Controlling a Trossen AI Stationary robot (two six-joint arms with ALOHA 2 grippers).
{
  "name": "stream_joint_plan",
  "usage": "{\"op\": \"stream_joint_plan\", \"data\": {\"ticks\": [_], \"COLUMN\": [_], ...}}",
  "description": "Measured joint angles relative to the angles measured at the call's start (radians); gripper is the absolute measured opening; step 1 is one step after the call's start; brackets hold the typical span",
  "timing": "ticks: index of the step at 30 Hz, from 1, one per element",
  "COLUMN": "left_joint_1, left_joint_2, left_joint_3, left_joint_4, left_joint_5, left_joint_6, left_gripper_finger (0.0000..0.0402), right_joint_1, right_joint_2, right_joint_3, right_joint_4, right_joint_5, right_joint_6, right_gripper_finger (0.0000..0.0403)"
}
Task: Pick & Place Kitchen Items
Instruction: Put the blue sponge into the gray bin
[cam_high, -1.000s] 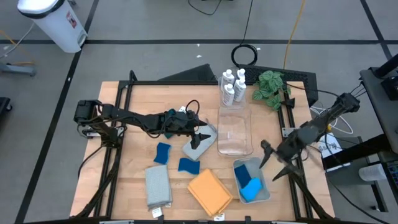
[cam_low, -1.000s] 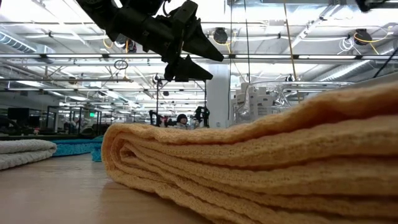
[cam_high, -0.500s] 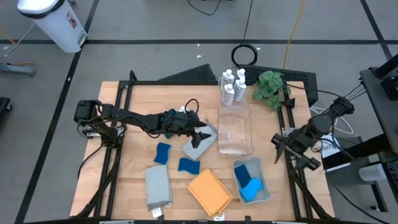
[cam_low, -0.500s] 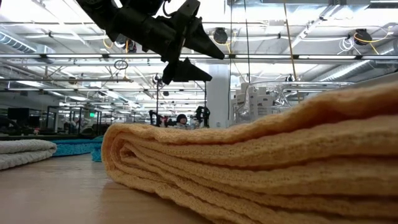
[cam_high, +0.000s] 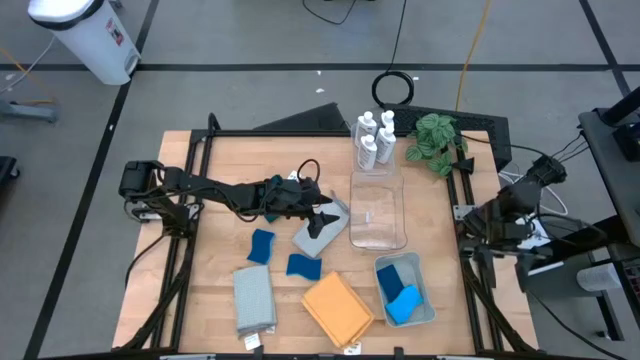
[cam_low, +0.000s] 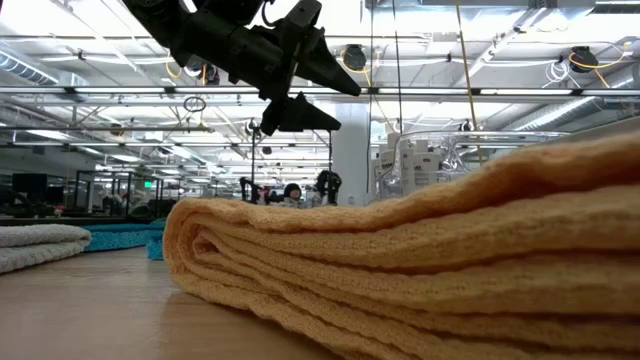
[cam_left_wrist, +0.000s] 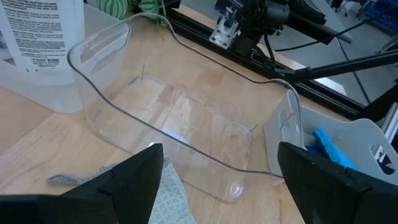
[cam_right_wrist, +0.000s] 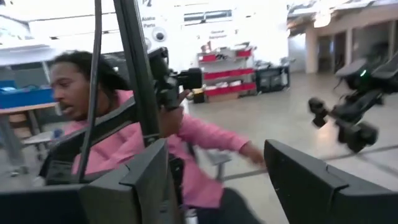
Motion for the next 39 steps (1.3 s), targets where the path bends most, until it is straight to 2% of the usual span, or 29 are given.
{"op": "stream_joint_plan", "data": {"ticks": [5, 8, 14, 18, 22, 31, 35, 39], "left_joint_1": [0.000, 0.000, 0.000, 0.000, 0.000, 0.000, 0.000, 0.000], "left_joint_2": [0.000, 0.000, 0.000, 0.000, 0.000, 0.000, 0.000, 0.000], "left_joint_3": [0.000, 0.000, 0.000, 0.000, 0.000, 0.000, 0.000, 0.000], "left_joint_4": [0.000, 0.000, 0.000, 0.000, -0.001, 0.007, 0.007, 0.007], "left_joint_5": [0.000, 0.000, 0.000, 0.000, 0.000, 0.001, 0.001, 0.001], "left_joint_6": [-0.004, 0.000, 0.000, -0.004, -0.001, -0.003, -0.004, -0.003], "left_gripper_finger": [0.0322, 0.0322, 0.0322, 0.0322, 0.0322, 0.0322, 0.0322, 0.0321], "right_joint_1": [0.000, 0.000, 0.000, 0.000, 0.000, 0.000, 0.000, 0.000], "right_joint_2": [-0.041, -0.070, -0.147, -0.207, -0.202, -0.203, -0.203, -0.203], "right_joint_3": [0.000, 0.000, 0.000, 0.000, 0.003, 0.000, 0.000, 0.000], "right_joint_4": [0.000, -0.001, 0.000, 0.000, -0.004, -0.009, -0.012, -0.060], "right_joint_5": [0.038, 0.029, -0.077, -0.099, -0.116, -0.117, -0.070, -0.074], "right_joint_6": [-0.021, 0.043, 0.136, 0.167, 0.198, 0.132, 0.111, 0.067], "right_gripper_finger": [0.0229, 0.0226, 0.0224, 0.0224, 0.0224, 0.0224, 0.0224, 0.0224]}}
